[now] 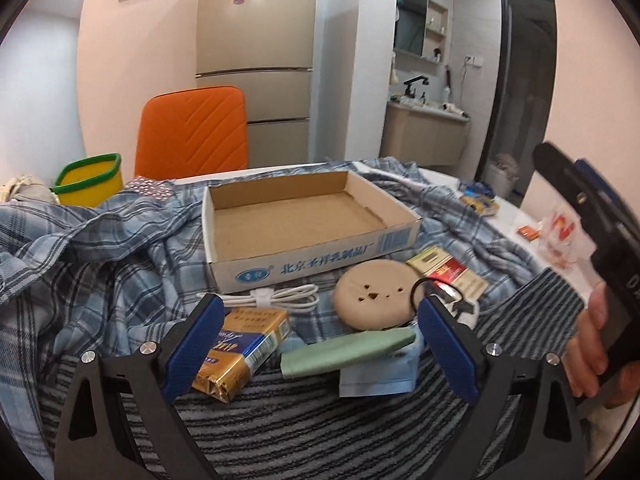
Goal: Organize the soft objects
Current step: 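Reach the left gripper down and grasp the green pouch, then lift the green pouch with the left gripper while the right gripper grasps the white earbuds, then lower the pouch and earbuds into the cardboard box and open both grippers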
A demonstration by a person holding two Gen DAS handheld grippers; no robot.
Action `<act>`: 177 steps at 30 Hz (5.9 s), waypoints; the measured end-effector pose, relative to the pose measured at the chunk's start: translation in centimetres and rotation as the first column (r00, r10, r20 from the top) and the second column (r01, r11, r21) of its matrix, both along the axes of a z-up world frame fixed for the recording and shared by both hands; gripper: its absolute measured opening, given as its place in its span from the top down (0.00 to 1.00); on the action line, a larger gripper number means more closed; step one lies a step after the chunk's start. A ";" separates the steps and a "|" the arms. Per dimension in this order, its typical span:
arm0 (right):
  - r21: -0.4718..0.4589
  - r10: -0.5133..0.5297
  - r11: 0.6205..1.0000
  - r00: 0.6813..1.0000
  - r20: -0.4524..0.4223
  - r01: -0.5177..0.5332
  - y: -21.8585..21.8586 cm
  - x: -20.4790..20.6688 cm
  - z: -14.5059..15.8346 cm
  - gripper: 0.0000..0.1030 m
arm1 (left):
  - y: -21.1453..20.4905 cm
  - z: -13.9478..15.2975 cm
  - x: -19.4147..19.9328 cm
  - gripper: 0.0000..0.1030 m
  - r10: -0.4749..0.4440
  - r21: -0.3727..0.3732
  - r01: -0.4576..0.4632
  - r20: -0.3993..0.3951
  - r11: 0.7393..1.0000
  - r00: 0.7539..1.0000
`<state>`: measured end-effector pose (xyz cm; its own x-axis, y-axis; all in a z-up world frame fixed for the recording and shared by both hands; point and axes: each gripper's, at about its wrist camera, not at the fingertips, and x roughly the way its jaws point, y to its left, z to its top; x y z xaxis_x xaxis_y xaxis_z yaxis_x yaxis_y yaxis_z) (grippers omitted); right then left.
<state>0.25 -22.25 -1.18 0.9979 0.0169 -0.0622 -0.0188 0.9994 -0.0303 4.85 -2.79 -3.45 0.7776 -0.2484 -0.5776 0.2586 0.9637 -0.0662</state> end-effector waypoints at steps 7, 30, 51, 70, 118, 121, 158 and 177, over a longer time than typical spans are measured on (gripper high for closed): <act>-0.016 -0.003 1.000 1.000 -0.012 0.002 0.4 0.1 0.0 0.00 | 0.0 -1.6 1.1 0.07 -0.053 -0.046 0.046 -0.167 0.998 0.984; -0.055 -0.016 0.998 1.000 0.001 0.016 1.0 -0.4 -0.3 0.00 | 0.2 -1.8 1.7 0.17 -0.053 -0.151 0.020 -0.217 0.988 0.975; 0.028 0.023 0.999 0.991 -0.135 -0.020 -1.5 0.9 0.4 0.00 | 1.6 3.0 -4.0 0.28 -0.003 -0.122 0.035 0.248 0.992 0.969; -0.077 0.173 0.949 0.709 -0.684 -0.306 2.7 6.3 -6.4 0.35 | 0.7 1.7 -2.8 0.28 0.018 -0.072 -0.004 0.184 0.997 0.983; -0.118 0.158 0.977 0.977 -0.141 -0.175 3.2 -0.6 2.0 0.64 | 1.6 6.5 -6.9 0.28 0.085 -0.080 -0.049 0.535 0.996 0.841; -0.089 0.148 0.984 0.986 -0.081 -0.155 3.4 0.2 3.4 0.64 | 1.8 7.1 -5.6 0.29 0.101 -0.084 -0.064 0.578 0.994 0.810; 0.015 0.158 0.985 0.865 -0.476 -0.172 6.1 20.1 -3.4 0.64 | 2.8 1.9 8.1 0.29 0.113 -0.076 -0.093 0.329 0.993 0.938; 0.125 0.161 0.986 0.807 -0.568 -0.109 3.9 22.1 -4.7 0.38 | 0.1 4.5 15.1 0.29 0.173 0.064 -0.175 0.031 0.982 0.984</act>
<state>22.35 -18.35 -5.84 0.7674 0.1798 -0.6154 -0.1413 0.9837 0.1113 19.92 -2.70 1.06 0.8202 -0.0699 -0.5678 0.0870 0.9962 0.0032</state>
